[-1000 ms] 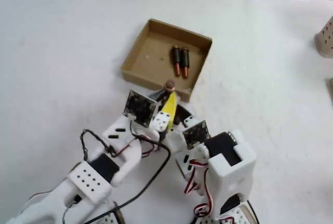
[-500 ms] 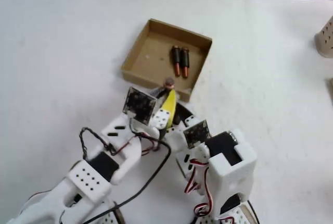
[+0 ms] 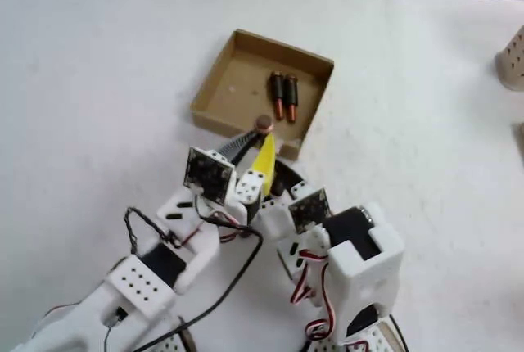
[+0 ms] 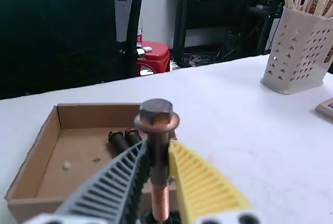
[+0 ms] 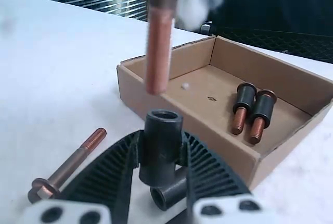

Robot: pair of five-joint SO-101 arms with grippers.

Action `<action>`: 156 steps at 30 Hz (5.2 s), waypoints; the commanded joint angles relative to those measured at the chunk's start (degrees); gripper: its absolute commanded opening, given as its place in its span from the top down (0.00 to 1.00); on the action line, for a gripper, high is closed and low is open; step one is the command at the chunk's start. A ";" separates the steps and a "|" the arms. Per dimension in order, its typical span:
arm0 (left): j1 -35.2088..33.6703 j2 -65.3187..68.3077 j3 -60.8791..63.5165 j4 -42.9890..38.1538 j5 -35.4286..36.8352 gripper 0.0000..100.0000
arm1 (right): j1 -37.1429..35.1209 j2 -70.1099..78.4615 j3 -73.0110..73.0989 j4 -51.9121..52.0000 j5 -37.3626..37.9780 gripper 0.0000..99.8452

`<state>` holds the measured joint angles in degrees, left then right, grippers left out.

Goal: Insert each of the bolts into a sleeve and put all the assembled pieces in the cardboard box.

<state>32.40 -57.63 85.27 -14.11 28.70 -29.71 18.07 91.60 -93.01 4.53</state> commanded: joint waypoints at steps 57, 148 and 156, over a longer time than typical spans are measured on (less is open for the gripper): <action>-0.13 -1.63 -0.26 -7.65 1.58 0.98 | 0.04 -0.13 0.62 -4.79 -0.18 0.98; -11.56 -46.99 10.46 36.75 -36.75 0.98 | -7.60 -3.56 2.02 -4.00 -0.09 0.98; -16.57 -46.64 6.77 31.82 -36.48 0.98 | -7.69 -3.56 -2.99 1.63 -0.09 0.98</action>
<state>19.21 -102.99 96.70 21.76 -7.78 -36.75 16.75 90.64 -92.48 4.53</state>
